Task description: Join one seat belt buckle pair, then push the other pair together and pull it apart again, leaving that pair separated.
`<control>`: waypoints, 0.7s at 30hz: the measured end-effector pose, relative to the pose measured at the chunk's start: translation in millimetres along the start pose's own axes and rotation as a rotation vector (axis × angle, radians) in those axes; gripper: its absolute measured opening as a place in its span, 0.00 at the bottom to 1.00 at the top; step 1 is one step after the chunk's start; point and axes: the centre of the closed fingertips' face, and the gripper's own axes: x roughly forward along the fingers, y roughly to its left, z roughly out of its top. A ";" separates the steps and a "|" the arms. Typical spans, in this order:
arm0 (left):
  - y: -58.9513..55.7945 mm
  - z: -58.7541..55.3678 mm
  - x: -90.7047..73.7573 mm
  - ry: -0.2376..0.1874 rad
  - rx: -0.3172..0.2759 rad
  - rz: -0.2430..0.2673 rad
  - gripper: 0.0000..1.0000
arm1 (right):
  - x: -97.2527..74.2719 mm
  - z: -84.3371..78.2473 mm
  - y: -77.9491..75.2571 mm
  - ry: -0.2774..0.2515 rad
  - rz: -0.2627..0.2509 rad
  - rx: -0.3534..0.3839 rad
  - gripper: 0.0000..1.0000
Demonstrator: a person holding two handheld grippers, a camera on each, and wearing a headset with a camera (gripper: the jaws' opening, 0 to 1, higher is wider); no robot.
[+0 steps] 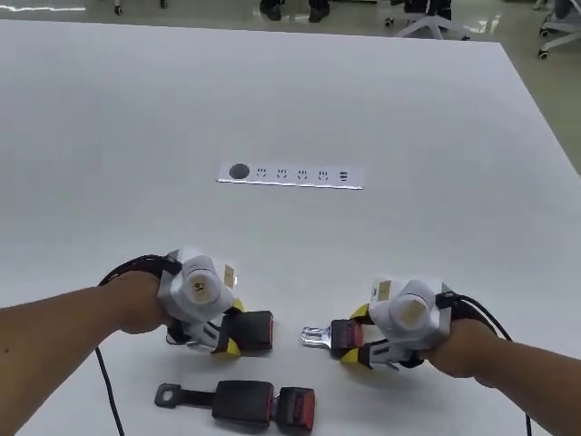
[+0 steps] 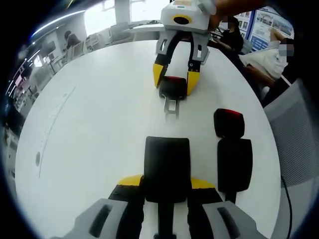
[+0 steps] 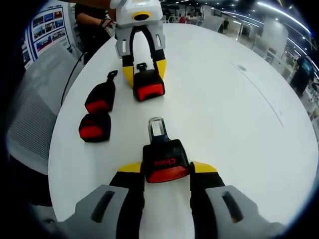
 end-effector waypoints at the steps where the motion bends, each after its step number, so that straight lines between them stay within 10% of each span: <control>1: -0.2 0.3 0.1 0.001 0.000 0.000 0.33 | -1.5 -0.9 0.3 0.001 -0.001 0.000 0.33; 21: -2.4 0.1 -0.7 -0.004 -0.004 -0.002 0.33 | -14.7 -31.6 -7.5 0.008 -0.020 0.019 0.33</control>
